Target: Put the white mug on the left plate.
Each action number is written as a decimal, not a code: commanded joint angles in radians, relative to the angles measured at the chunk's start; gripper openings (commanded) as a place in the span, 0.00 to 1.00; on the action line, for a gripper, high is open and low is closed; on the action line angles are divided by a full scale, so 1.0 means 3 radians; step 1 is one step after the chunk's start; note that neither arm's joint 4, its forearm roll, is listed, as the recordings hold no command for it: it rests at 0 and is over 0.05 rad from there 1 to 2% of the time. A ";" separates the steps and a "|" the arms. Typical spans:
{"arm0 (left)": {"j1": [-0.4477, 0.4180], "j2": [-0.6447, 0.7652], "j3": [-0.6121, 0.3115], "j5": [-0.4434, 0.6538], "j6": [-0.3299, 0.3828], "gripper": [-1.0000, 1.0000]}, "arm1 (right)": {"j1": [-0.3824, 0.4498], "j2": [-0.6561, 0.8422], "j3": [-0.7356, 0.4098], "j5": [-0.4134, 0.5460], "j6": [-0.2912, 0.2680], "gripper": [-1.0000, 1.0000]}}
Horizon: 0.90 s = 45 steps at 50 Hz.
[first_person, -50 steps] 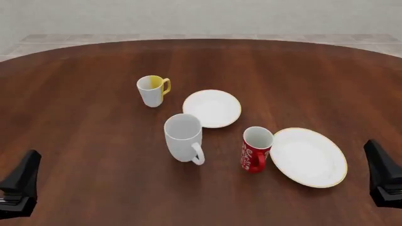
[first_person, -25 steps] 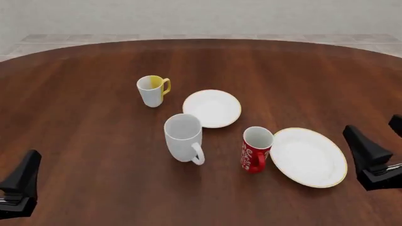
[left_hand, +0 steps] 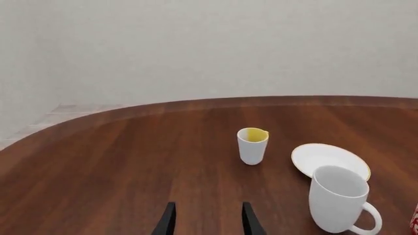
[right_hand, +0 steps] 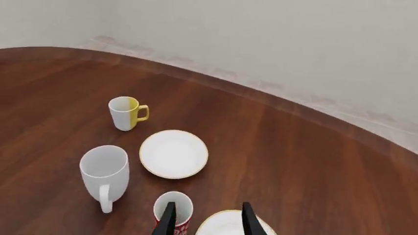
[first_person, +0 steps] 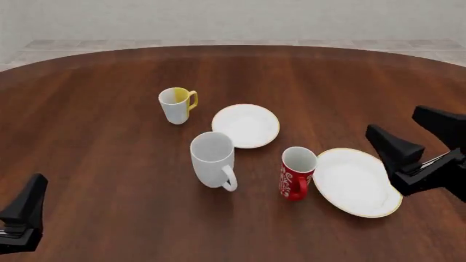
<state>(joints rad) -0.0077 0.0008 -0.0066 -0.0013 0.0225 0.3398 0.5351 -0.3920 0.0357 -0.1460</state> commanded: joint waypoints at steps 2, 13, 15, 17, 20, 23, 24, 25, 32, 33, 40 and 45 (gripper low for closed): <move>-0.0007 -0.0001 -0.0008 0.0010 0.0001 1.00 | 0.0212 0.0337 -0.0234 -0.0042 -0.0005 1.00; 0.0014 -0.0002 0.0002 -0.0003 -0.0012 1.00 | 0.0350 0.0643 -0.0383 -0.0161 -0.0031 1.00; 0.0012 -0.0002 -0.0007 0.0002 -0.0013 1.00 | 0.0368 0.0699 -0.0415 -0.0179 -0.0032 1.00; 0.0011 -0.0002 -0.0028 0.0012 -0.0009 1.00 | 0.0400 0.0759 -0.0446 -0.0201 -0.0025 1.00; 0.0016 -0.0001 -0.0067 0.0029 -0.0006 1.00 | 0.0440 0.0843 -0.0479 -0.0246 -0.0019 1.00; 0.0023 -0.0001 -0.0086 0.0034 0.0000 1.00 | 0.0489 0.0918 -0.0511 -0.0285 -0.0020 1.00; 0.0027 -0.0001 -0.0087 0.0033 0.0000 1.00 | 0.0501 0.0943 -0.0519 -0.0296 -0.0020 1.00; 0.0033 -0.0001 -0.0087 0.0034 -0.0002 1.00 | 0.0519 0.0974 -0.0531 -0.0311 -0.0023 1.00; 0.0042 -0.0002 -0.0027 0.0004 -0.0002 1.00 | 0.0632 0.1138 -0.0587 -0.0383 -0.0024 1.00; 0.0042 -0.0002 -0.0028 0.0005 -0.0002 1.00 | 0.0659 0.1158 -0.0601 -0.0389 -0.0013 1.00; 0.0049 -0.0002 -0.0025 -0.0021 0.0013 1.00 | 0.0770 0.1317 -0.0608 -0.0534 0.0051 1.00; 0.0049 -0.0002 -0.0013 -0.0029 0.0028 1.00 | 0.0830 0.1405 -0.0634 -0.0582 0.0074 1.00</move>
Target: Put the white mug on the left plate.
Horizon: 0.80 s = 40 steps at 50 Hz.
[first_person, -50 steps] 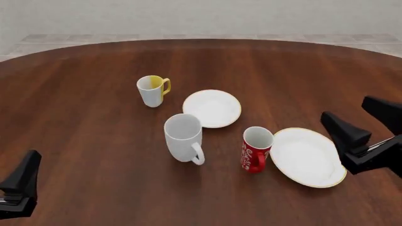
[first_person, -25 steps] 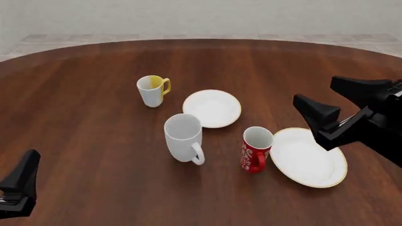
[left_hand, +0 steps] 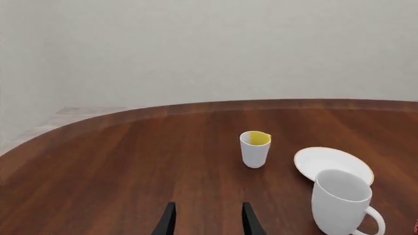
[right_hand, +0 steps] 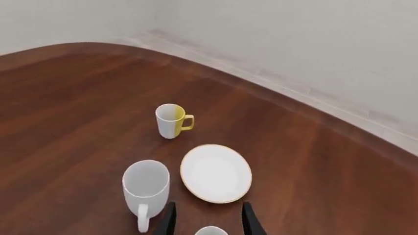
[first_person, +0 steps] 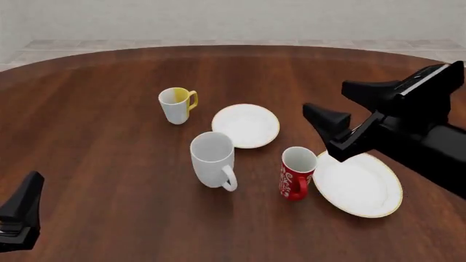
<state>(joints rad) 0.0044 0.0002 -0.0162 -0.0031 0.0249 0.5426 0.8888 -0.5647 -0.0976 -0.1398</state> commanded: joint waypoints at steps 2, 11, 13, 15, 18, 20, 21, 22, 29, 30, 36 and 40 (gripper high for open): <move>0.0020 0.0000 0.0022 -0.0032 0.0019 1.00 | 0.0196 0.0251 -0.0074 -0.0136 0.0059 1.00; 0.0043 0.0009 0.0051 -0.0063 0.0023 1.00 | 0.0323 0.0361 -0.0119 -0.0192 0.0102 1.00; 0.0046 0.0011 0.0052 -0.0065 0.0024 1.00 | 0.0341 0.0389 -0.0128 -0.0206 0.0111 1.00; 0.0047 0.0013 0.0053 -0.0064 0.0022 1.00 | 0.0364 0.0427 -0.0141 -0.0224 0.0120 1.00; 0.0051 0.0016 0.0053 -0.0065 0.0026 1.00 | 0.0397 0.0496 -0.0154 -0.0261 0.0134 1.00; 0.0049 0.0019 0.0053 -0.0062 0.0024 1.00 | 0.0419 0.0530 -0.0170 -0.0272 0.0143 1.00; 0.0050 0.0019 0.0054 -0.0062 0.0022 1.00 | 0.0440 0.0543 -0.0184 -0.0268 0.0157 1.00; 0.0051 0.0019 0.0054 -0.0062 0.0021 1.00 | 0.0447 0.0552 -0.0191 -0.0269 0.0165 1.00; 0.0102 0.0058 0.0054 -0.0070 0.0061 1.00 | 0.0545 0.0672 -0.0231 -0.0324 0.0244 1.00; 0.0114 0.0059 0.0054 -0.0072 0.0072 1.00 | 0.0553 0.0690 -0.0229 -0.0337 0.0252 1.00; 0.0187 0.0057 0.0054 -0.0071 0.0076 1.00 | 0.0598 0.0830 -0.0260 -0.0370 0.0352 1.00; 0.0217 0.0054 0.0054 -0.0060 0.0076 1.00 | 0.0658 0.0889 -0.0294 -0.0366 0.0387 1.00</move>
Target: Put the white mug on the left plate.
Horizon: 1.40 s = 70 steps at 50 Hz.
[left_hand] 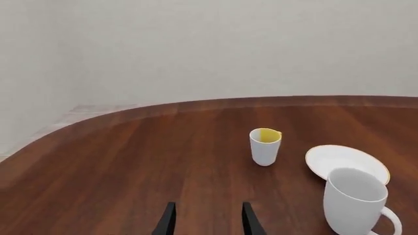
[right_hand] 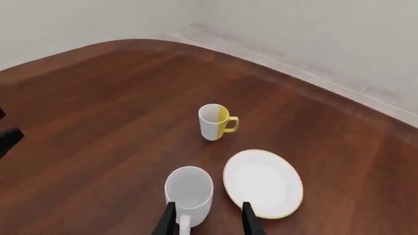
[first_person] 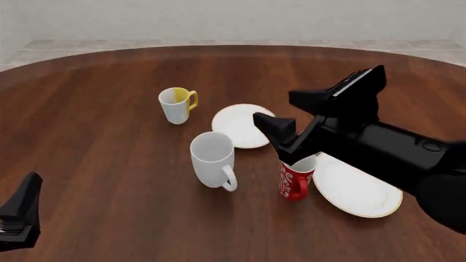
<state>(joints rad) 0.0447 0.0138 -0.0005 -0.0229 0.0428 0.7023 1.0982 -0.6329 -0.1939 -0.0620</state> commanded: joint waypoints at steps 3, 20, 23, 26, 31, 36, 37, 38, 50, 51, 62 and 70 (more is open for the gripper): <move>0.0092 -0.0001 0.0001 0.0019 0.0018 1.00 | 0.0131 0.0197 -0.0064 -0.0060 0.0140 1.00; 0.0132 0.0003 0.0001 0.0043 0.0014 1.00 | 0.0073 0.0448 -0.0157 0.0024 0.0289 1.00; 0.0132 0.0005 0.0001 0.0047 0.0010 1.00 | 0.0053 0.0520 -0.0162 0.0012 0.0286 1.00; 0.0129 0.0000 0.0002 0.0055 0.0007 1.00 | 0.0052 0.0558 -0.0157 -0.0011 0.0301 1.00; 0.0137 -0.0003 0.0001 0.0066 0.0001 1.00 | 0.0073 0.0599 -0.0157 -0.0018 0.0337 1.00; 0.0140 -0.0002 0.0001 0.0060 -0.0001 1.00 | 0.0057 0.0696 -0.0135 -0.0079 0.0378 1.00; 0.0140 -0.0002 0.0001 0.0060 -0.0001 1.00 | 0.0057 0.0696 -0.0135 -0.0080 0.0378 1.00; 0.0138 -0.0001 0.0002 0.0060 -0.0001 1.00 | 0.0054 0.0703 -0.0132 -0.0079 0.0376 1.00; 0.0118 -0.0004 0.0002 0.0076 -0.0003 1.00 | 0.0088 0.0814 -0.0119 -0.0139 0.0366 1.00; 0.0118 -0.0004 0.0002 0.0076 -0.0003 1.00 | 0.0088 0.0814 -0.0119 -0.0139 0.0366 1.00; 0.0111 -0.0014 0.0002 0.0090 0.0011 1.00 | 0.0104 0.0974 -0.0147 -0.0162 0.0415 1.00; 0.0132 -0.0011 0.0002 0.0080 0.0016 1.00 | 0.0120 0.1108 -0.0181 -0.0181 0.0481 1.00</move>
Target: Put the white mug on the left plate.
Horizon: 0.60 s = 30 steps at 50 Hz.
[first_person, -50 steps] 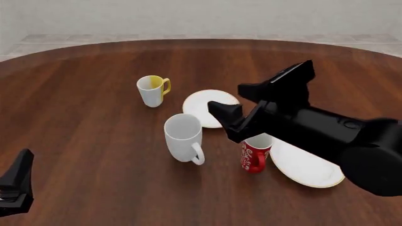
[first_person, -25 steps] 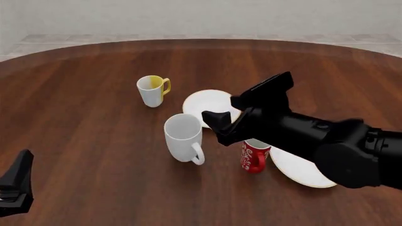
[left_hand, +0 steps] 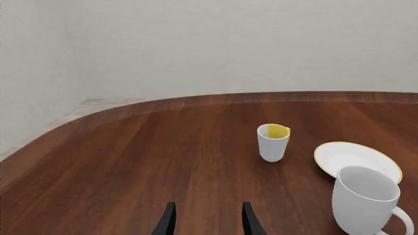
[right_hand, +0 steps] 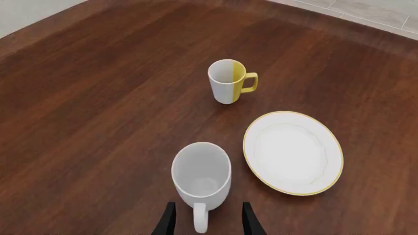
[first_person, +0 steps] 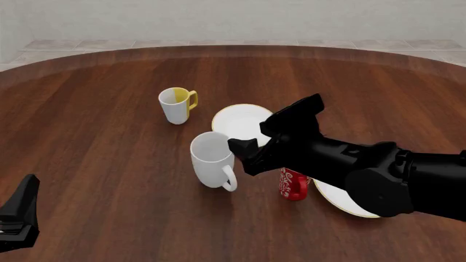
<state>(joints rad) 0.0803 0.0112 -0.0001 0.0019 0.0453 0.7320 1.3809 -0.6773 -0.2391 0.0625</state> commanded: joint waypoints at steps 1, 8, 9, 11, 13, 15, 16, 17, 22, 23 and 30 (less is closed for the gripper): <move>0.0013 -0.0003 0.0000 -0.0003 0.0008 1.00 | 0.0021 0.0166 -0.0033 -0.0031 0.0066 1.00; 0.0013 -0.0006 0.0000 -0.0001 0.0001 1.00 | 0.0042 0.0278 -0.0056 -0.0067 0.0093 1.00; 0.0013 -0.0006 0.0000 -0.0001 0.0001 1.00 | 0.0042 0.0278 -0.0057 -0.0067 0.0093 1.00; 0.0015 -0.0003 0.0000 -0.0003 0.0002 1.00 | 0.0052 0.0300 -0.0062 -0.0077 0.0098 1.00; 0.0017 -0.0001 0.0000 -0.0006 0.0000 1.00 | 0.0067 0.0333 -0.0072 -0.0087 0.0111 1.00; 0.0016 0.0000 0.0000 -0.0006 0.0002 1.00 | 0.0070 0.0373 -0.0083 -0.0099 0.0113 1.00; 0.0015 -0.0002 0.0000 -0.0005 0.0003 1.00 | 0.0070 0.0384 -0.0086 -0.0104 0.0115 1.00; 0.0013 -0.0003 0.0000 -0.0004 0.0002 1.00 | 0.0071 0.0400 -0.0090 -0.0108 0.0118 1.00; 0.0005 -0.0005 0.0000 -0.0008 0.0011 1.00 | 0.0087 0.0450 -0.0108 -0.0126 0.0108 1.00; 0.0005 -0.0005 0.0000 -0.0008 0.0011 1.00 | 0.0087 0.0450 -0.0108 -0.0126 0.0108 1.00; 0.0008 0.0006 0.0000 -0.0024 0.0021 1.00 | 0.0098 0.0575 -0.0142 -0.0156 0.0130 1.00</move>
<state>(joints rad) 0.0830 0.0111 -0.0001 -0.0014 0.0485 0.7546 1.5108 -0.7084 -0.2742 0.0947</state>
